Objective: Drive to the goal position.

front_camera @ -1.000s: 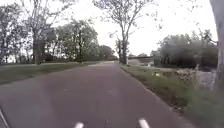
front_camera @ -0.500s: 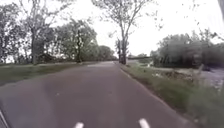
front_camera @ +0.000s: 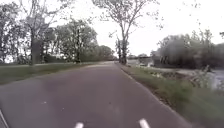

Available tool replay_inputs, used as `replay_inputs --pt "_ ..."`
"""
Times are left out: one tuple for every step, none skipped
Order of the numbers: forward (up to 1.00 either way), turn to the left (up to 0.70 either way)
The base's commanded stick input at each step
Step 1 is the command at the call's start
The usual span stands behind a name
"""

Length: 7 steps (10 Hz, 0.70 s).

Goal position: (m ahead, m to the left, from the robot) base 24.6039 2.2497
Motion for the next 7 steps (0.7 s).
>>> replay_inputs --pt "0.70 0.35" --pt "0.70 0.35" --pt "0.70 0.00" --pt "0.70 0.00" --pt "0.70 0.00" --pt "0.70 0.00" --pt "0.70 0.00"
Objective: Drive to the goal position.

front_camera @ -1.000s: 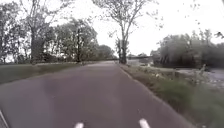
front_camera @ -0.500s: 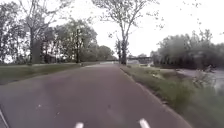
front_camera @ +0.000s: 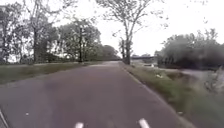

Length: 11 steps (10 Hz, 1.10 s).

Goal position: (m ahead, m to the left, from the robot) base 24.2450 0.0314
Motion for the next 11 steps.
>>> replay_inputs --pt "0.70 0.00" --pt "0.70 0.00" --pt "0.70 0.00" --pt "0.70 0.00" --pt "0.70 0.00" --pt "0.70 0.00" --pt "0.70 0.00" --pt "0.70 0.00" --pt "0.70 0.00" --pt "0.70 0.00" --pt "0.70 0.30"
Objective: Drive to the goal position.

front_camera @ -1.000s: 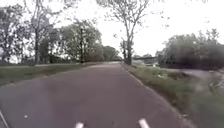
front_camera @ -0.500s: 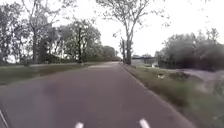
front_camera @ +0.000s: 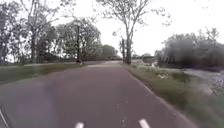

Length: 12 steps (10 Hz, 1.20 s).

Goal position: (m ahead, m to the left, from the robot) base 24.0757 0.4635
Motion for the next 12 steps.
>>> replay_inputs --pt "0.70 0.14" --pt "0.70 0.00" --pt "0.70 0.00" --pt "0.70 0.00" --pt "0.70 0.00" --pt "0.70 0.00" --pt "0.70 0.00" --pt "0.70 0.00" --pt "0.70 0.00" --pt "0.70 0.00" --pt "0.70 0.00" --pt "0.70 0.00"
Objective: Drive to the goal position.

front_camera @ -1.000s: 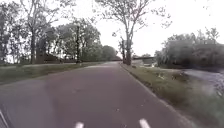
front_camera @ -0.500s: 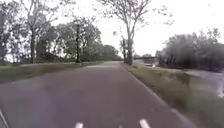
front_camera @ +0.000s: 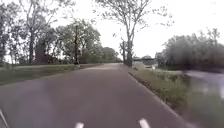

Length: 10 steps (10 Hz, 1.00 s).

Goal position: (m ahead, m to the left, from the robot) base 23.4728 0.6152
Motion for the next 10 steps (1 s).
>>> replay_inputs --pt "0.70 0.00" --pt "0.70 0.00" --pt "0.70 0.00" --pt "0.70 0.00" --pt "0.70 0.00" --pt "0.70 0.00" --pt "0.70 0.00" --pt "0.70 0.00" --pt "0.70 0.00" --pt "0.70 0.00"
